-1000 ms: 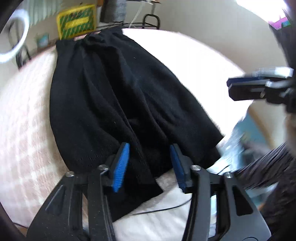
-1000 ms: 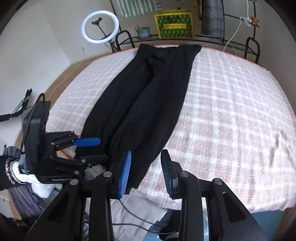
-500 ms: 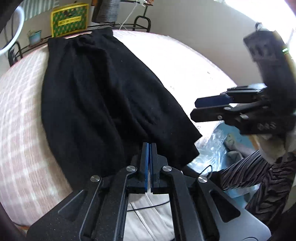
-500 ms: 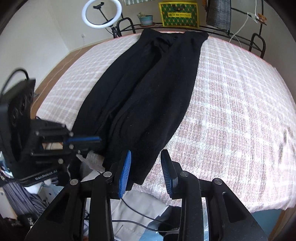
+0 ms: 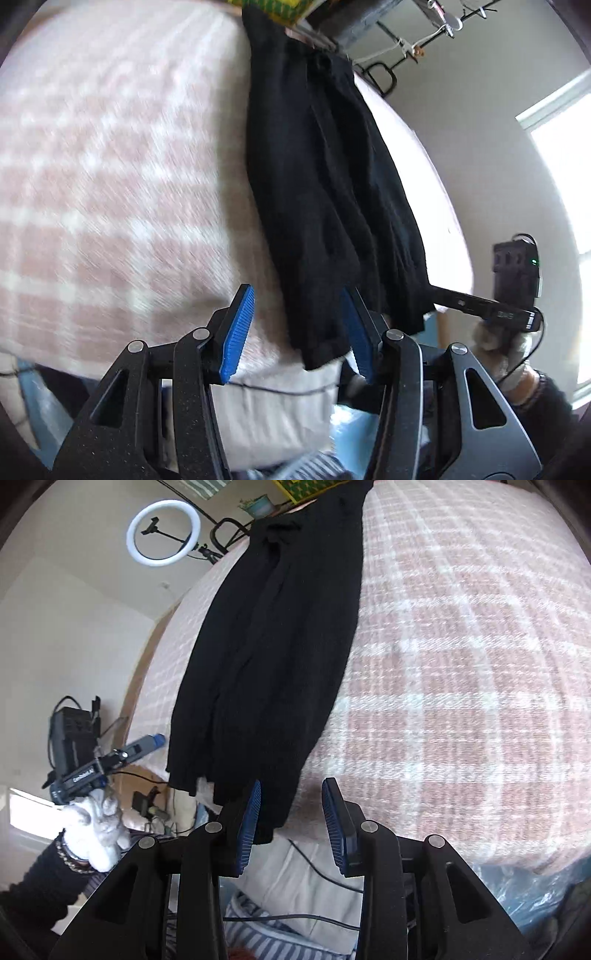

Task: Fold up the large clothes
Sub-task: 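Grasp the strip end with both tools and lift it toward the collar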

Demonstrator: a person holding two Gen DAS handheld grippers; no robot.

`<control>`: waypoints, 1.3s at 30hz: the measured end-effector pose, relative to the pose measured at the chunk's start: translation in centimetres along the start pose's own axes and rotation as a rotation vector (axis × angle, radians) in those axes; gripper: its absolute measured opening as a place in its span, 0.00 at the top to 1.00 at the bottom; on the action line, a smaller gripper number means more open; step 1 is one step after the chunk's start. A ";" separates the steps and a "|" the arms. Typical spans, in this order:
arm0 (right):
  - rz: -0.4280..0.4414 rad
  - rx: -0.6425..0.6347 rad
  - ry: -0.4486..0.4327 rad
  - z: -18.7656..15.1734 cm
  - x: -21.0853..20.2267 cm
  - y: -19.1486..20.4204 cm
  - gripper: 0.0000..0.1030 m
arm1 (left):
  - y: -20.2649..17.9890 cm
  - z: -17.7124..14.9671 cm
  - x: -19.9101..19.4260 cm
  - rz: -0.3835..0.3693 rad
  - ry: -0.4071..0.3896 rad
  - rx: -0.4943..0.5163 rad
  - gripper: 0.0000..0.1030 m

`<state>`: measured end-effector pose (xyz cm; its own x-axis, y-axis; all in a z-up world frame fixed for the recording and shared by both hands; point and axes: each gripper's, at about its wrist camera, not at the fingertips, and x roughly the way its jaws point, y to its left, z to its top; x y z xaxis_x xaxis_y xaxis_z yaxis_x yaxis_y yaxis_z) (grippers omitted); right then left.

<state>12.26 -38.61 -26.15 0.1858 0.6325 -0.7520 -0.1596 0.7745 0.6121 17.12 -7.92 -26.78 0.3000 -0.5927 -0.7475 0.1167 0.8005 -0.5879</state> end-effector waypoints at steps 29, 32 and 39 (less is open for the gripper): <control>0.090 -0.019 -0.179 6.6 -2.0 5.5 0.90 | -6.3 9.5 -0.5 -0.107 -0.077 0.094 0.90; 0.076 -0.020 -0.220 9.0 -2.4 5.5 0.90 | -6.6 11.9 -0.3 -0.099 -0.101 0.105 0.90; 0.013 -0.039 -0.258 14.4 -1.0 5.3 0.90 | -4.5 16.2 1.1 -0.052 -0.136 0.076 0.90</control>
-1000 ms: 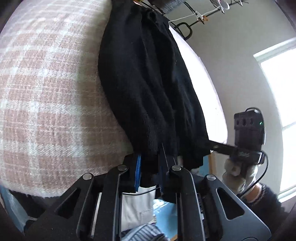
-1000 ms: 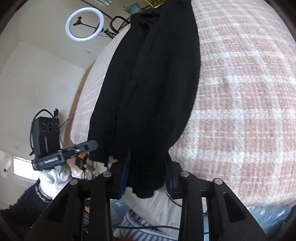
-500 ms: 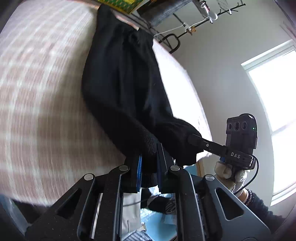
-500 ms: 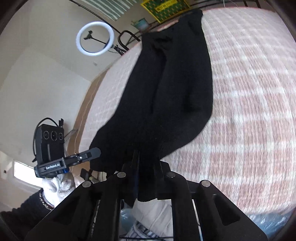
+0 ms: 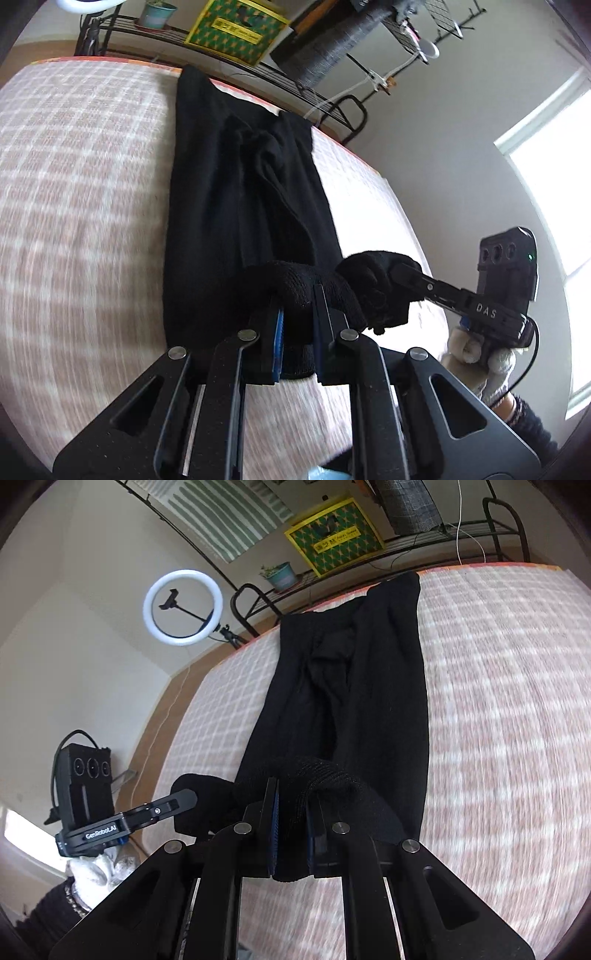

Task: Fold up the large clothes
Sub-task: 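Grasp the strip end with both tools and lift it toward the collar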

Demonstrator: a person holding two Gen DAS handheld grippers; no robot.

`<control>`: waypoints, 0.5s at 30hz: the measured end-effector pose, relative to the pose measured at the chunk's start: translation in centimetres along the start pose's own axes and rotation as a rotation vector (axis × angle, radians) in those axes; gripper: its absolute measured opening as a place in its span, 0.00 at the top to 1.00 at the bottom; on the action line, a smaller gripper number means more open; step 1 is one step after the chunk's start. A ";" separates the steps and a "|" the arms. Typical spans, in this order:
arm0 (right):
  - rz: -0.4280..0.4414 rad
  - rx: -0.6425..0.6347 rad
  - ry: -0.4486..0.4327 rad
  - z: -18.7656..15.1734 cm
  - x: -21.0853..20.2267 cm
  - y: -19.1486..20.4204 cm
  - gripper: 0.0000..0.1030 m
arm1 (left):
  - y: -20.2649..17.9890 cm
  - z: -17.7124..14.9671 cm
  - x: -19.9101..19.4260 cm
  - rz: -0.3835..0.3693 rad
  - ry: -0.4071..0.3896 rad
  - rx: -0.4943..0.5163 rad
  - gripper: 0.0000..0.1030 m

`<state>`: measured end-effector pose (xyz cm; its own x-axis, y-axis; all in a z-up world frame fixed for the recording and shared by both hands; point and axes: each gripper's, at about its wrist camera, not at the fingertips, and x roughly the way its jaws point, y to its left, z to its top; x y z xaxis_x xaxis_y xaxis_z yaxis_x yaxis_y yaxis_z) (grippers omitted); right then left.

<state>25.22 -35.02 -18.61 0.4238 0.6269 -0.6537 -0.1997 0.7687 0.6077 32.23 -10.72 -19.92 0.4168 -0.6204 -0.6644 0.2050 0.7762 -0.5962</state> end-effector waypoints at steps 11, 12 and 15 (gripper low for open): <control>-0.064 0.063 0.008 4.6 4.8 -3.7 0.90 | 3.3 5.0 5.1 0.091 -0.027 -0.035 0.90; -0.073 0.062 0.013 4.7 5.2 -3.9 0.90 | 3.4 5.1 5.4 0.098 -0.028 -0.030 0.90; -0.120 0.047 0.030 4.9 6.5 -4.3 0.90 | 3.6 5.3 6.4 0.115 -0.020 -0.018 0.90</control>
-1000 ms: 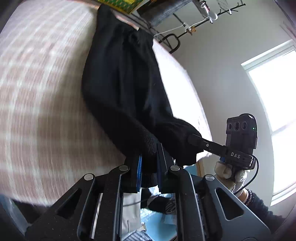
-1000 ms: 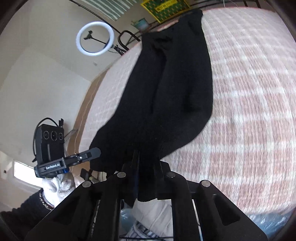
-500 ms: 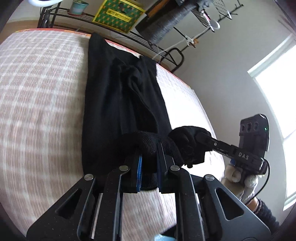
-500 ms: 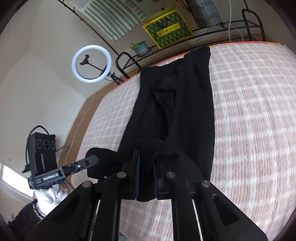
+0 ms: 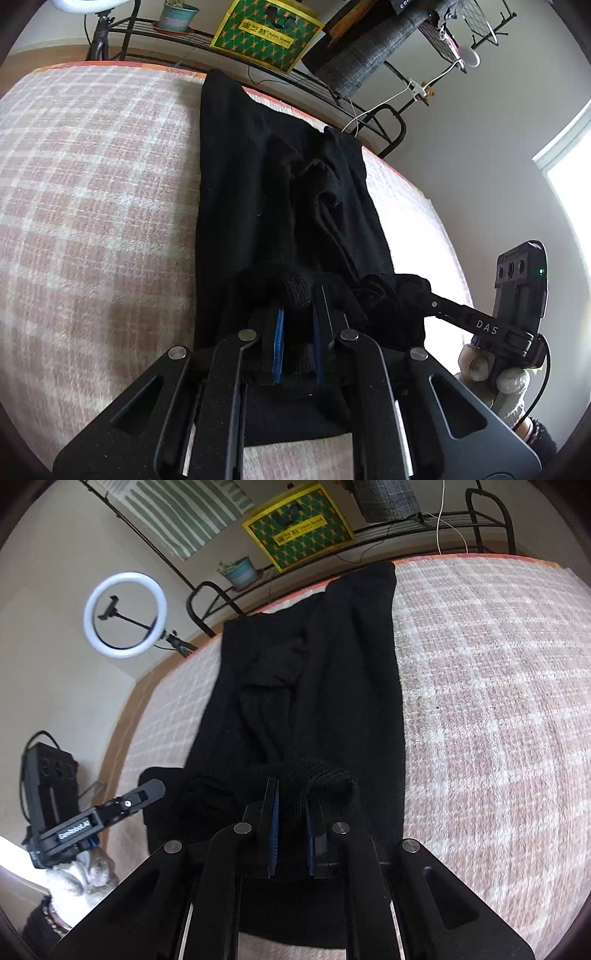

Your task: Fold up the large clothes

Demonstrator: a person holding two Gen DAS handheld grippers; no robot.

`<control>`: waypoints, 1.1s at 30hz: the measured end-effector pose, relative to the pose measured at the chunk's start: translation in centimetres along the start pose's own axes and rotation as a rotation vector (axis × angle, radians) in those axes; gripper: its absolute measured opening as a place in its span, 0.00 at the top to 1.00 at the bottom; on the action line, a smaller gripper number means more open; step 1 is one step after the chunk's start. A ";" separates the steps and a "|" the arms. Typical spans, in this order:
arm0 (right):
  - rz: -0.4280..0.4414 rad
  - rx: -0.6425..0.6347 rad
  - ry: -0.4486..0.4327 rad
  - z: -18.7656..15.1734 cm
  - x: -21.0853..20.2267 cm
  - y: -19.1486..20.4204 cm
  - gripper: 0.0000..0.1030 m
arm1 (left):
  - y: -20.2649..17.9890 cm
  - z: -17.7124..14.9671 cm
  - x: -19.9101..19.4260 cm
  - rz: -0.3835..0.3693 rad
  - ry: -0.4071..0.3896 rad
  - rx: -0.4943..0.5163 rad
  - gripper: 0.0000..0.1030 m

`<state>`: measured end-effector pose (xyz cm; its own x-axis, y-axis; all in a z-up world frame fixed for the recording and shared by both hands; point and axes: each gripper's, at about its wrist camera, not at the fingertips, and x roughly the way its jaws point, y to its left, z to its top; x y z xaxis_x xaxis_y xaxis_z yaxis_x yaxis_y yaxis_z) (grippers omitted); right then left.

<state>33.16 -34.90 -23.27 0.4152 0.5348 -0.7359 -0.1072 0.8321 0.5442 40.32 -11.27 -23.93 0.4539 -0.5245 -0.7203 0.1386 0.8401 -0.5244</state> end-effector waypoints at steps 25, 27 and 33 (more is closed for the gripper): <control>0.020 -0.068 -0.017 -1.6 -5.5 -3.4 0.52 | 1.9 -1.9 -3.2 0.077 0.001 0.161 0.41; 0.001 -0.101 0.029 -2.8 -4.8 -3.5 0.52 | 2.3 -2.4 -2.8 0.084 0.021 0.152 0.41; 0.029 -0.126 0.105 -4.7 -3.2 -3.7 0.72 | 2.7 -3.0 -1.5 0.022 0.074 0.102 0.80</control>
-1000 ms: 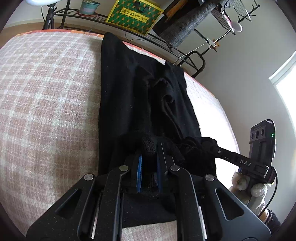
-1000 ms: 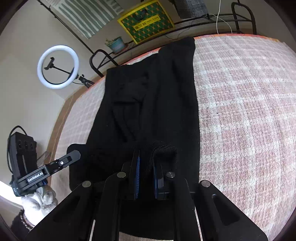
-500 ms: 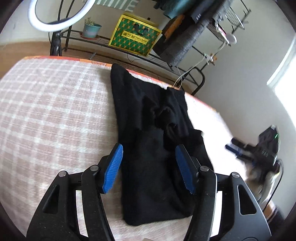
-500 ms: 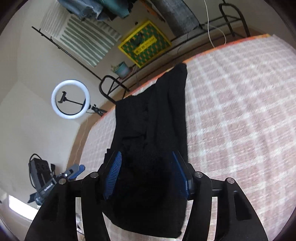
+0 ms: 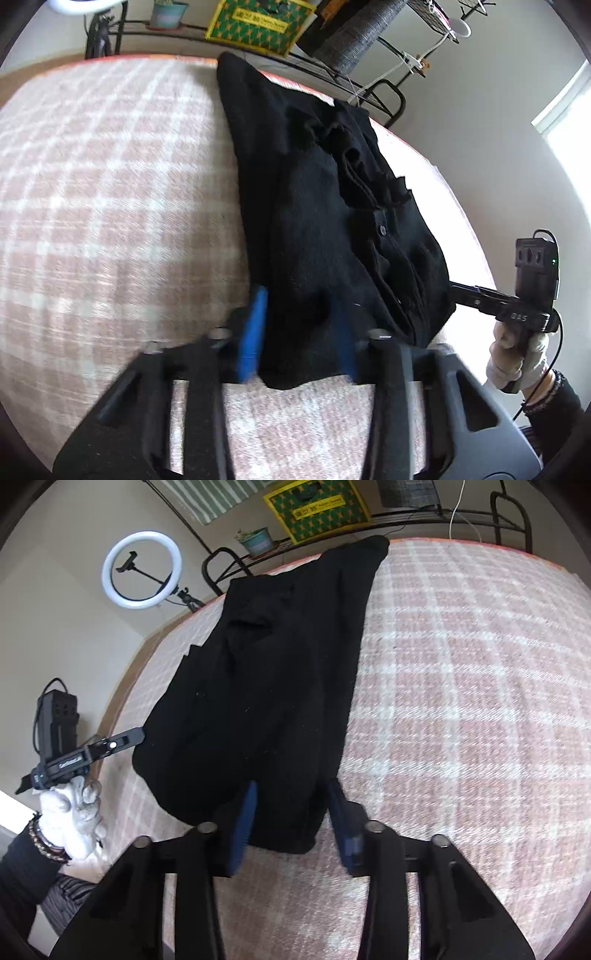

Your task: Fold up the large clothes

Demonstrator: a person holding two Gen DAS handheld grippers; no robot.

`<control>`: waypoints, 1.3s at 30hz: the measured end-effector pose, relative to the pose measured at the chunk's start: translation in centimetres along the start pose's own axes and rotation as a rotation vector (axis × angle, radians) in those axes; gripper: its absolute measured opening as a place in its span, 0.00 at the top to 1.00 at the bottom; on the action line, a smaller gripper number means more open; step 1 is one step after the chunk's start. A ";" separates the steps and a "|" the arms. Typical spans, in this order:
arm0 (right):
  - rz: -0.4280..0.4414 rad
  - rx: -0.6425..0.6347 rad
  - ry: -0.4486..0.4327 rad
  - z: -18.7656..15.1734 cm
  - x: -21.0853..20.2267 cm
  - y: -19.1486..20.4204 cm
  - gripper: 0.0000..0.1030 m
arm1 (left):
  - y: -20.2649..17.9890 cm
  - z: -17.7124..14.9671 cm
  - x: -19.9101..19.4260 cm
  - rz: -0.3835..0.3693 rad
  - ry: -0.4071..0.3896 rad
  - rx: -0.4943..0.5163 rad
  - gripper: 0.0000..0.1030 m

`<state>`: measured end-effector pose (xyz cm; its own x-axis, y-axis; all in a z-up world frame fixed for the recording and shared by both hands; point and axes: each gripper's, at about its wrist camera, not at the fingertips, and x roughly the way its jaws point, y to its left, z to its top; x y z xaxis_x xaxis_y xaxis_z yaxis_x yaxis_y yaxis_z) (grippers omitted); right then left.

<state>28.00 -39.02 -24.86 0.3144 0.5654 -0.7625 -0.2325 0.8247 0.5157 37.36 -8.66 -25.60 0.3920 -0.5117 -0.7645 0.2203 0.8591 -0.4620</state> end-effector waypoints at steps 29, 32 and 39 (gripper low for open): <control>-0.089 -0.030 -0.129 6.0 1.2 0.6 0.52 | -5.1 3.7 1.0 0.063 -0.101 0.175 0.67; -0.095 -0.015 -0.134 7.6 3.7 0.1 0.62 | -4.7 4.6 2.3 0.072 -0.097 0.151 0.67; -0.203 -0.047 -0.101 7.5 5.1 -0.2 0.96 | -2.7 5.7 4.0 0.092 -0.074 0.145 0.67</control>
<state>36.53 -36.17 -25.91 0.4494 0.3886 -0.8043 -0.1968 0.9214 0.3352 43.38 -12.97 -24.84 0.4799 -0.4331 -0.7630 0.3051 0.8978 -0.3177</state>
